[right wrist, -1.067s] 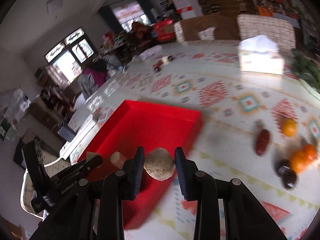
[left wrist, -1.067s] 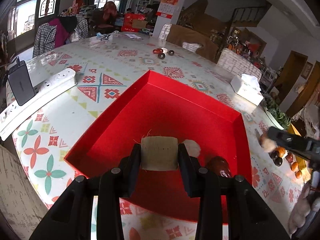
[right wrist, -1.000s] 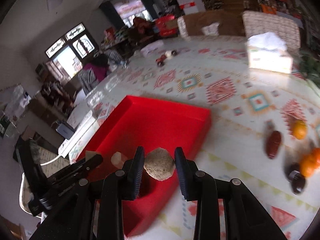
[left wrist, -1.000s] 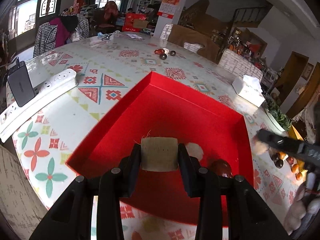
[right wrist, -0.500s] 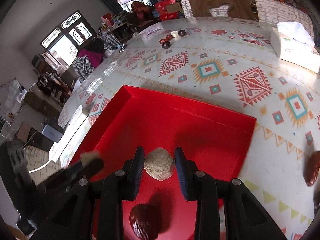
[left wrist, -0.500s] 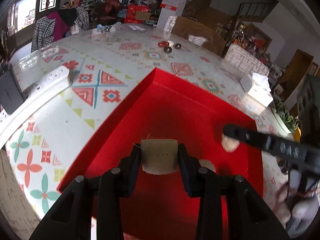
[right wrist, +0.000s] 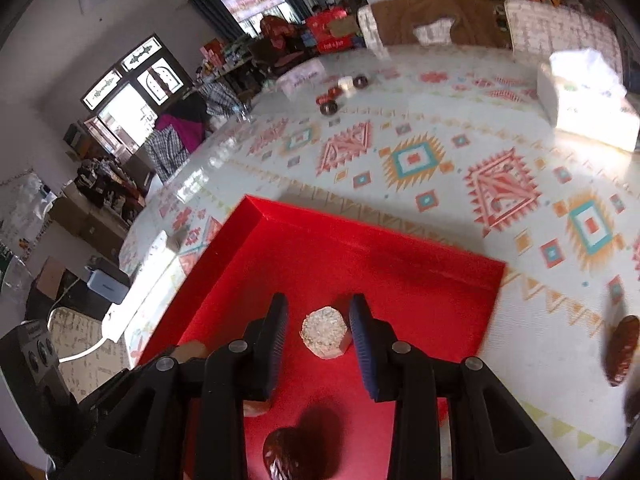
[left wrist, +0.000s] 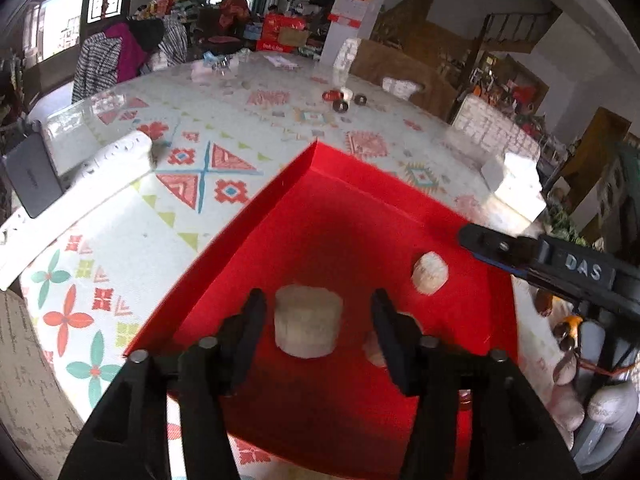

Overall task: Organize fruits
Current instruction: 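Carry both pieces into the red tray and open both tools, then move both open tools back toward the mandarin oranges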

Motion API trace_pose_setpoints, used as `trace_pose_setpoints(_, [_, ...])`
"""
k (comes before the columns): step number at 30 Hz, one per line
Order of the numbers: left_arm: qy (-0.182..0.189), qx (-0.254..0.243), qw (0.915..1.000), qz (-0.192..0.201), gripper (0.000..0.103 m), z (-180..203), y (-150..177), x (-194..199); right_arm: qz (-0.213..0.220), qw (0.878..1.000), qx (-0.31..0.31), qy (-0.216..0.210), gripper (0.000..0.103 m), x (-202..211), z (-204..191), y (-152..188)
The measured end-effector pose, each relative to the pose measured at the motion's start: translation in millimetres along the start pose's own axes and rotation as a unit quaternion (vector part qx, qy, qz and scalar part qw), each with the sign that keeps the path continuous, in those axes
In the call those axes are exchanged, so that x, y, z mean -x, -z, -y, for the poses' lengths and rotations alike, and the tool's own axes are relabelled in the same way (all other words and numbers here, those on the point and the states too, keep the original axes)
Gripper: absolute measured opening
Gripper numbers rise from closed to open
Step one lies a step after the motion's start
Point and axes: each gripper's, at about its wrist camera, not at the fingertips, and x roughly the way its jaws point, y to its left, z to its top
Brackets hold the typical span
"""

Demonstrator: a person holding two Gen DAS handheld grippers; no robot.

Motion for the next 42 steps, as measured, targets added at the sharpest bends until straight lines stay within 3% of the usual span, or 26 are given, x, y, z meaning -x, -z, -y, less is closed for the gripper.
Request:
trace_pose_setpoints(3, [0.008,0.014,0.9997,0.017,0.065,2,-3,13,0.024,1.0,0.004,0.002,0.037,23,2,4])
trace_pose_setpoints(8, [0.038,0.018,0.9986,0.031,0.066,16,-2,33,0.048,0.999,-0.01,0.003,0.043,54,15,20])
trace_pose_setpoints(18, [0.08,-0.051,0.9948,0.037,0.066,84,14,58,0.076,0.996,-0.028,0.047,0.043,123,71,65])
trace_pose_setpoints(23, [0.093,-0.086,0.9914,0.032,0.067,117,30,64,0.097,0.99,-0.051,0.089,0.043,175,123,93])
trace_pose_setpoints(32, [0.117,-0.135,0.9839,0.008,0.069,175,55,59,0.133,0.964,-0.145,0.181,0.043,258,237,132])
trace_pose_setpoints(37, [0.124,-0.166,0.9782,-0.006,0.069,203,67,53,0.143,0.955,-0.176,0.19,0.044,272,272,135])
trace_pose_setpoints(42, [0.12,-0.196,0.9733,-0.008,0.07,224,74,49,0.129,0.955,-0.181,0.197,0.044,258,285,135])
